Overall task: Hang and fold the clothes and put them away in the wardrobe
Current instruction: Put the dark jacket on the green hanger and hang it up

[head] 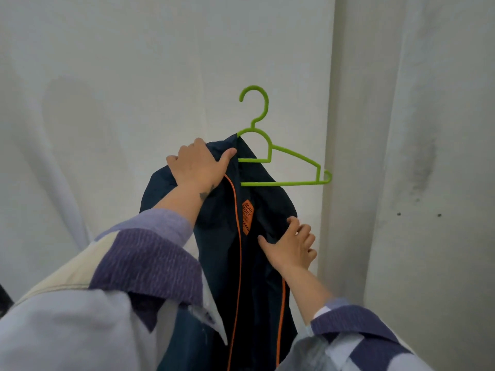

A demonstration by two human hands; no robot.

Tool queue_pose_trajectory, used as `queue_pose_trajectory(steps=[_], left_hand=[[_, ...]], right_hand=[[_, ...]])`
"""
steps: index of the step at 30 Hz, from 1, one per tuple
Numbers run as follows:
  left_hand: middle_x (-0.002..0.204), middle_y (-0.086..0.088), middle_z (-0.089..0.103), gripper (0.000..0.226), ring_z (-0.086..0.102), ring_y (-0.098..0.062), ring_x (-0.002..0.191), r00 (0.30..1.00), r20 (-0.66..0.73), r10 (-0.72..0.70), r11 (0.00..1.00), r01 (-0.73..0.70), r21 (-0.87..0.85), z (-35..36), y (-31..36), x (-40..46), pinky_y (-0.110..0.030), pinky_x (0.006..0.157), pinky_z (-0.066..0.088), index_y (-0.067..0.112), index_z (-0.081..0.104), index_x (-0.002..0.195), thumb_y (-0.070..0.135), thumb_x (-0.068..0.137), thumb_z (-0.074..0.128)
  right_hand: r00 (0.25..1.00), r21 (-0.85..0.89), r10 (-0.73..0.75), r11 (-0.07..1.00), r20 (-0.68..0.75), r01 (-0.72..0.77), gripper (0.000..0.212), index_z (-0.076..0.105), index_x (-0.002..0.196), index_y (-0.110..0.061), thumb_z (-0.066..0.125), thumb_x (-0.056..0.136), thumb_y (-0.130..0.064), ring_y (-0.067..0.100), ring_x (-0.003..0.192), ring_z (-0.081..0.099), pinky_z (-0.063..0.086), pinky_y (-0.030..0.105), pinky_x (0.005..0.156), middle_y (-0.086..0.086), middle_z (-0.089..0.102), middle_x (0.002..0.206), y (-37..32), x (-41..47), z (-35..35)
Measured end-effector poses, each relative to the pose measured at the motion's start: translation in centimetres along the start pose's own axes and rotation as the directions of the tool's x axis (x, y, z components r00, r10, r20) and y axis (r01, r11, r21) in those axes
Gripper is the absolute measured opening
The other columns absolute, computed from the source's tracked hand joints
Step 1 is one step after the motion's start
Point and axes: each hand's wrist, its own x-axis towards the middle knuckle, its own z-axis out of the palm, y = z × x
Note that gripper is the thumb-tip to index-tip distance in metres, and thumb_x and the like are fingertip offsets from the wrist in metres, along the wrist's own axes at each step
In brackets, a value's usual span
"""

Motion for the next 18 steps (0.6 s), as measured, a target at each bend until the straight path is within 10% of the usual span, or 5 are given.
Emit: queue_pose_trajectory(steps=[6, 13, 18], left_hand=[[0.102, -0.01, 0.064, 0.072, 0.055, -0.033, 0.104, 1.0, -0.022, 0.015, 0.999, -0.016, -0.047, -0.8, 1.7, -0.6, -0.043, 0.086, 0.033, 0.01, 0.054, 0.102, 0.076, 0.08, 0.039], [0.097, -0.006, 0.064, 0.076, 0.057, -0.032, 0.1, 1.0, 0.014, 0.009, 0.974, -0.005, -0.228, -1.1, 3.3, -1.6, -0.043, 0.088, 0.035, 0.015, 0.053, 0.092, 0.086, 0.069, 0.041], [0.082, 0.001, 0.06, 0.07, 0.057, -0.028, 0.09, 0.993, 0.094, 0.07, 0.937, -0.033, -0.349, -0.1, 5.5, -4.0, -0.042, 0.085, 0.035, 0.019, 0.048, 0.078, 0.087, 0.062, 0.048]], right_hand=[[0.877, 0.216, 0.306, 0.89, 0.371, -0.402, 0.057, 0.035, 0.129, -0.008, 0.062, 0.083, -0.026, 0.033, 0.102, 0.059, 0.051, 0.036, 0.084, 0.015, 0.053, 0.124, 3.0, 0.3, -1.2], [0.895, 0.729, 0.383, 0.543, 0.227, -0.417, 0.028, 0.066, 0.096, -0.009, 0.076, 0.072, 0.001, 0.025, 0.077, 0.062, 0.051, 0.032, 0.073, 0.011, 0.065, 0.087, 7.4, 3.7, -9.4], [0.939, 0.775, 0.338, 0.575, 0.068, -0.263, 0.036, 0.066, 0.094, -0.012, 0.079, 0.065, 0.005, 0.027, 0.087, 0.065, 0.054, 0.041, 0.087, 0.011, 0.068, 0.095, 10.1, 5.7, -17.4]])
